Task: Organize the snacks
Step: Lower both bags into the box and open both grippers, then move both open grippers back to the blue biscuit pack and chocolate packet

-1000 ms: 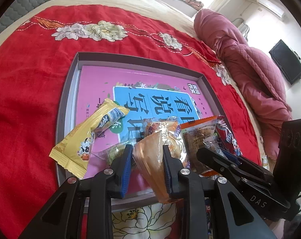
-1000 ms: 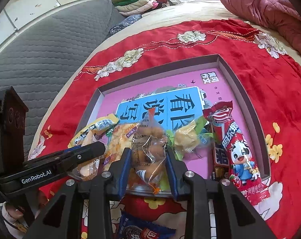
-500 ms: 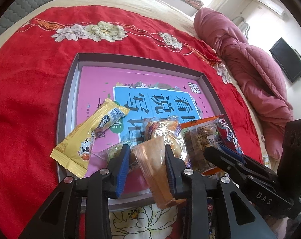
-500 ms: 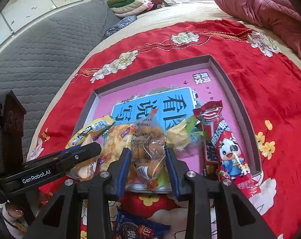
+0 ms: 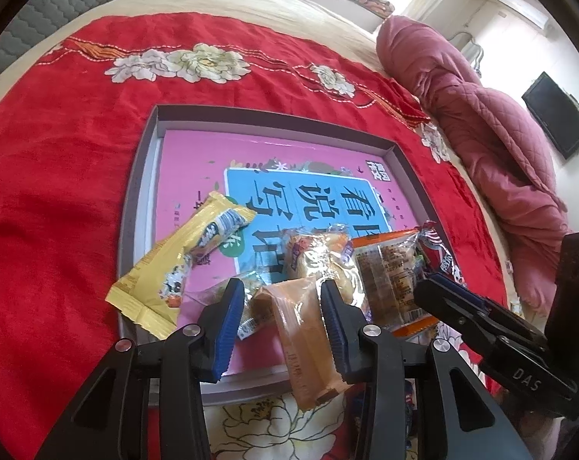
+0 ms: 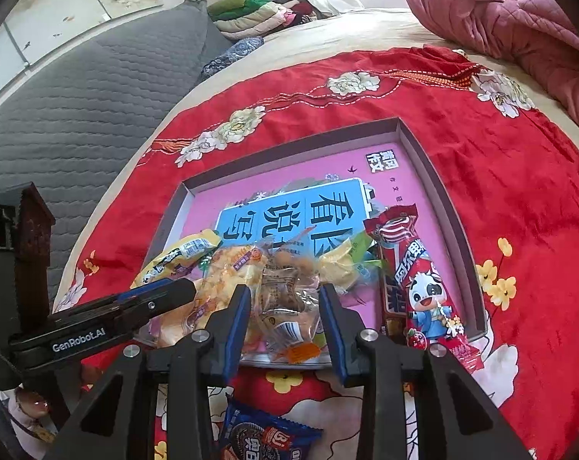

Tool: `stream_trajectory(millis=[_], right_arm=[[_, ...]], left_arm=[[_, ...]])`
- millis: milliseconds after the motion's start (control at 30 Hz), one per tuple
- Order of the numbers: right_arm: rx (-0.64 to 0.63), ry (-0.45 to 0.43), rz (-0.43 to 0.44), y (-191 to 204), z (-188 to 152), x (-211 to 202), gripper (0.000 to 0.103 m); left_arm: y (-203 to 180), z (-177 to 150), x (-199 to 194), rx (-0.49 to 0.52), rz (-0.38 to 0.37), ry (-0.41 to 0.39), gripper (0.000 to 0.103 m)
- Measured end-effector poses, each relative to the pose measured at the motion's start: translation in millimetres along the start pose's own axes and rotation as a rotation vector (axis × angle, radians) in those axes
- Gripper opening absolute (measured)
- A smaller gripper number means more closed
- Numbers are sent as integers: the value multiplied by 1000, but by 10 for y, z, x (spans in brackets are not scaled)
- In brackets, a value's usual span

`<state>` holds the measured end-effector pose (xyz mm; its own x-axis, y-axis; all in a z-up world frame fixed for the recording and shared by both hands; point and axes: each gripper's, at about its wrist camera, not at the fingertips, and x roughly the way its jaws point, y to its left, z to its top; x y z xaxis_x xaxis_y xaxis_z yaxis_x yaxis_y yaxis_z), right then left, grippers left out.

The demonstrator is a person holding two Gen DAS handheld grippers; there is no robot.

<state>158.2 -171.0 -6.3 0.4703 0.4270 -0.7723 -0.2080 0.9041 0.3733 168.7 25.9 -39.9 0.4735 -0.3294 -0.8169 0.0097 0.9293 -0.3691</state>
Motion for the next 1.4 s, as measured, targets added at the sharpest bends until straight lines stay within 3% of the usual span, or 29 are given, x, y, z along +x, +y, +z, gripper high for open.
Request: stream_trajectory(millis=[433, 667, 1000, 1233, 1400], right_arm=[[14, -18, 7, -16, 13, -98, 37], [4, -23, 12, 22, 26, -143, 37], [-11, -49, 8, 74, 37, -293, 48], [-25, -74, -5, 72, 15, -444, 62], [-34, -83, -3, 70, -16, -547, 63]], left_arm=[[234, 91, -111, 3, 86, -60, 43], [272, 120, -175, -8, 69, -82, 43], [166, 99, -363, 13, 40, -107, 50], [44, 19, -529, 38, 31, -123, 51], [-55, -65, -641, 50, 15, -120, 56]])
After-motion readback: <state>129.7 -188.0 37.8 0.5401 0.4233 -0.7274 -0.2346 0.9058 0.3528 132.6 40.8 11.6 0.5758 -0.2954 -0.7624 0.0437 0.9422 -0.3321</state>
